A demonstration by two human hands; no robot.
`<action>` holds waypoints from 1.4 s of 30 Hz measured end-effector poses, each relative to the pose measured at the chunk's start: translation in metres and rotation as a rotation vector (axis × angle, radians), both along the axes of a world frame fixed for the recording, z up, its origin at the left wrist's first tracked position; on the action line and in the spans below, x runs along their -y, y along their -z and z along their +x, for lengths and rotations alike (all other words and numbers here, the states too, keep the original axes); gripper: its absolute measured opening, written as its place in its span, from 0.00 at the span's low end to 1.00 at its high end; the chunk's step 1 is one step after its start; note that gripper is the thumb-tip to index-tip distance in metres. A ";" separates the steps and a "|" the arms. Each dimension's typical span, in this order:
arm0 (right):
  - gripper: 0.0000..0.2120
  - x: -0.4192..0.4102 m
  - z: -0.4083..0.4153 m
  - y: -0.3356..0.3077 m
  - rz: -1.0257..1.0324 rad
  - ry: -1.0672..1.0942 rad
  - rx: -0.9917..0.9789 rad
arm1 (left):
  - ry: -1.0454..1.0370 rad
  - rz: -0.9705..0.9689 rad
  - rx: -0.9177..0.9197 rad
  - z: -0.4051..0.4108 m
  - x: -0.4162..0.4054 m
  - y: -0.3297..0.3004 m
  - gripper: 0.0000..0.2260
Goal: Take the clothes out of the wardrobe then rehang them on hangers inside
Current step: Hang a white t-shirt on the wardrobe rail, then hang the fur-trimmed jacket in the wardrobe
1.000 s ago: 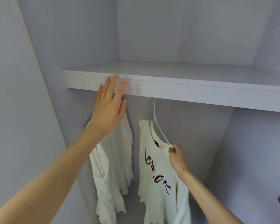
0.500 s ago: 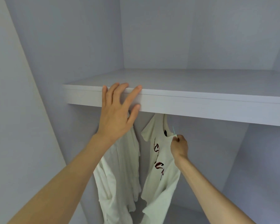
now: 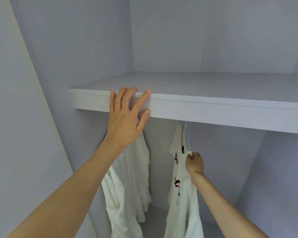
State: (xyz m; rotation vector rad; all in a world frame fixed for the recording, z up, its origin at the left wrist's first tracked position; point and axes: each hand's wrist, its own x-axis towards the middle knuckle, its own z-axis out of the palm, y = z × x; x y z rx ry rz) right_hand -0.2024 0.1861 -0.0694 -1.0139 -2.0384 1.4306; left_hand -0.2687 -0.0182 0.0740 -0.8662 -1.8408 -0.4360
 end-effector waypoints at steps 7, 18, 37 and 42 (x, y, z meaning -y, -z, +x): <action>0.14 -0.003 0.029 -0.006 0.291 -0.227 0.203 | -0.044 -0.101 0.167 0.028 0.013 0.001 0.23; 0.25 0.099 0.120 0.005 1.000 -0.772 0.098 | -0.392 -0.135 0.625 0.155 0.116 0.166 0.24; 0.28 0.433 0.335 0.068 1.137 -1.644 -0.375 | -1.231 0.286 0.900 0.565 0.375 0.252 0.25; 0.29 0.524 0.438 0.096 1.118 -1.907 -0.445 | -1.485 0.550 1.018 0.702 0.405 0.280 0.28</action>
